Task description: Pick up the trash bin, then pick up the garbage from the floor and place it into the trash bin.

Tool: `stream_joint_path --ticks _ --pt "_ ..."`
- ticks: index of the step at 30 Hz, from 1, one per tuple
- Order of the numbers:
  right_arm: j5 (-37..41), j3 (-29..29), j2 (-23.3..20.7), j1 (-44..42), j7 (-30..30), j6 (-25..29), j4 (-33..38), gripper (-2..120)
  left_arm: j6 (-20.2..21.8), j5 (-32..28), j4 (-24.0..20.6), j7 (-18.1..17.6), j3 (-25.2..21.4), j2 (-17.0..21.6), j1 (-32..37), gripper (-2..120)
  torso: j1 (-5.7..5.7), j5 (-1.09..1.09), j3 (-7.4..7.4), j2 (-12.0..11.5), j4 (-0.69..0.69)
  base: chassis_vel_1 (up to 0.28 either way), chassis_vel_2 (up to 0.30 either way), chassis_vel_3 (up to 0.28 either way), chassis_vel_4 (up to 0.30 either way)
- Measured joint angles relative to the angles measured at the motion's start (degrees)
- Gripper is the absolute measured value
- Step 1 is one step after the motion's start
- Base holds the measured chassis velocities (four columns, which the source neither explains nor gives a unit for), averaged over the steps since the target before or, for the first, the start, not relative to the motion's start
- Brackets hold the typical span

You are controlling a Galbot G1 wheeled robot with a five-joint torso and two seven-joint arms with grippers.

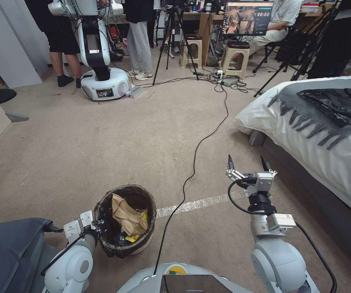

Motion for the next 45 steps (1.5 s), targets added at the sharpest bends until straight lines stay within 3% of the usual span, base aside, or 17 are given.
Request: stream_joint_path --ticks 4,5,6,9,13,14,23,26,38,41,43,44,45 --pt "0.0 0.0 0.0 0.0 0.0 0.0 0.0 100 0.1 0.8 -0.6 0.2 0.0 0.0 0.3 4 0.00 -0.03 0.00 0.0 -0.01 0.000 0.000 0.000 0.000" --pt "-0.1 -0.1 0.1 0.0 0.0 0.0 0.0 100 0.3 2.1 -1.5 0.4 0.3 0.0 0.4 16 0.00 -0.07 0.02 0.0 -0.02 0.000 0.000 0.000 0.000" --pt "-0.1 -0.1 0.1 0.0 0.0 0.0 0.0 100 0.3 2.1 -1.5 0.4 0.3 0.0 0.4 16 0.00 -0.07 0.02 0.0 -0.02 0.000 0.000 0.000 0.000" --pt "-0.1 -0.3 0.1 0.0 0.0 0.0 0.0 100 0.3 3.6 -2.3 0.5 0.1 0.2 0.5 32 0.00 -0.01 0.02 0.0 -0.02 0.000 0.000 0.000 0.000" --pt "-0.1 -0.3 0.1 0.0 0.0 0.0 0.0 100 0.3 4.2 -2.8 0.6 -0.1 0.2 0.7 41 0.00 0.00 0.01 0.0 0.00 0.000 0.000 0.000 0.000" --pt "-0.1 -0.3 0.1 0.0 0.0 0.0 0.0 100 0.3 4.4 -3.2 0.6 -0.2 0.2 0.8 50 0.00 0.00 0.01 0.0 0.00 0.000 0.000 0.000 0.000" --pt "-0.2 -0.4 0.1 0.0 0.0 0.0 0.0 100 0.2 5.8 -5.6 0.9 -0.5 0.5 1.0 79 0.00 0.01 0.00 0.0 0.00 0.000 0.000 0.000 0.000" --pt "-0.2 -0.5 0.0 0.0 0.0 0.0 0.0 100 0.2 6.3 -7.1 0.9 -0.7 0.5 1.5 95 0.00 0.01 0.00 0.0 0.01 0.000 0.000 0.000 0.000" --pt "-0.2 -0.3 0.0 -0.2 0.1 0.0 0.3 100 0.2 9.1 -12.7 0.4 -2.6 1.6 3.2 100 0.00 0.01 0.00 0.0 0.00 0.000 0.000 0.000 0.000" --pt "-0.2 0.1 0.1 -0.4 0.4 -0.2 0.5 100 -0.6 11.2 -14.6 1.9 -3.3 1.8 4.3 100 0.00 0.01 0.00 0.0 0.00 0.000 0.000 0.000 0.000" --pt "-0.3 0.3 0.4 -0.6 0.7 -0.5 0.6 100 -4.9 15.1 -15.1 5.4 -3.8 1.6 5.0 100 0.00 0.01 0.00 0.0 0.01 0.000 0.000 0.000 0.000" --pt "-0.3 0.3 0.4 -0.6 0.7 -0.5 0.6 100 -4.9 15.1 -15.1 5.4 -3.8 1.6 5.0 100 0.00 0.01 0.00 0.0 0.01 0.000 0.000 0.000 0.000" --pt "-0.6 0.4 0.8 -0.8 0.9 -0.6 0.6 100 -12.6 20.4 -14.8 9.3 -4.2 1.1 5.2 100 0.00 0.01 0.00 0.0 0.00 0.000 0.000 0.000 0.000"
